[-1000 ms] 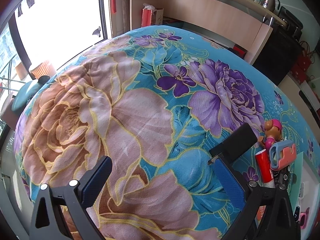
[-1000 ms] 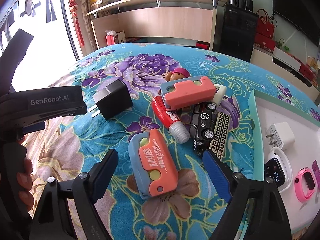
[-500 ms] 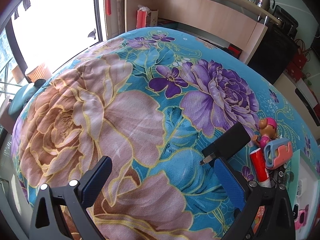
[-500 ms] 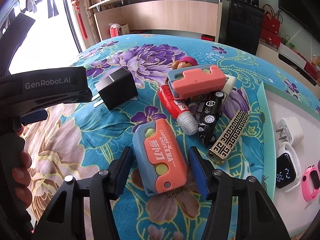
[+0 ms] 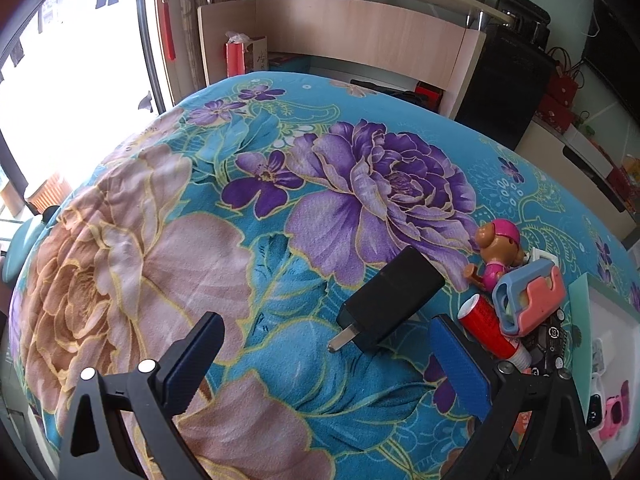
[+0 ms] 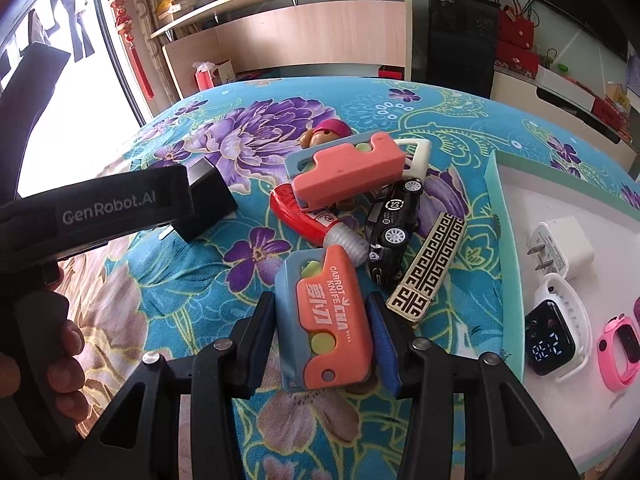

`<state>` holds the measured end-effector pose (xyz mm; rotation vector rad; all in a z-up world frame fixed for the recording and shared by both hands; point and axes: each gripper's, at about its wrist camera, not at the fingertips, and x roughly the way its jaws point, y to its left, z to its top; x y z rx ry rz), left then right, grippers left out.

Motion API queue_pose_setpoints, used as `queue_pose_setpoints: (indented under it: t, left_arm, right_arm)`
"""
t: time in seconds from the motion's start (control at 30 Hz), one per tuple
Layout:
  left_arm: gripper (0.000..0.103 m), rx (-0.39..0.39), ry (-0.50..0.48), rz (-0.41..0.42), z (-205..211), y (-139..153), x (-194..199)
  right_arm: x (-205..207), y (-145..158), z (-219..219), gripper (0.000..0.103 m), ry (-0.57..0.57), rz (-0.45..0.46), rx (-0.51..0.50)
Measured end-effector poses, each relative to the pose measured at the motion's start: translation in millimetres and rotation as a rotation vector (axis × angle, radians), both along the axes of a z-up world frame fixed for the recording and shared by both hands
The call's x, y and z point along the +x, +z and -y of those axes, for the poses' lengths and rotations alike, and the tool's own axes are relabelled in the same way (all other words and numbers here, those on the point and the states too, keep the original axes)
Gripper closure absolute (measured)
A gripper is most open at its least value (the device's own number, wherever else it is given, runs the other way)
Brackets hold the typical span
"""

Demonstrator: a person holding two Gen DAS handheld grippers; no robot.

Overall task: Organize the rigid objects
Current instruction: 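Grasp the orange carrot knife with the right tool while the left tool grasps the black charger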

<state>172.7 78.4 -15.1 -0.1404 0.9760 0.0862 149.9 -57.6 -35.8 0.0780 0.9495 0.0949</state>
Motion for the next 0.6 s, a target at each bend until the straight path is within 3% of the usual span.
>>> queue_pose_setpoints:
  t: [0.23, 0.4, 0.57, 0.6]
  left_arm:
    - [0.003, 0.03, -0.055, 0.026, 14, -1, 10]
    - [0.023, 0.042, -0.093, 0.017, 24, -6, 13]
    - [0.055, 0.02, -0.104, 0.007, 24, -8, 13]
    - [0.057, 0.022, -0.101, 0.007, 23, -8, 13]
  right_arm:
    - [1, 2, 12, 0.059, -0.035, -0.003, 0.012]
    - [0, 3, 15, 0.059, -0.04, -0.004, 0.019]
    - [0, 3, 15, 0.059, -0.04, -0.003, 0.023]
    - [0, 4, 16, 0.059, -0.041, -0.002, 0.025]
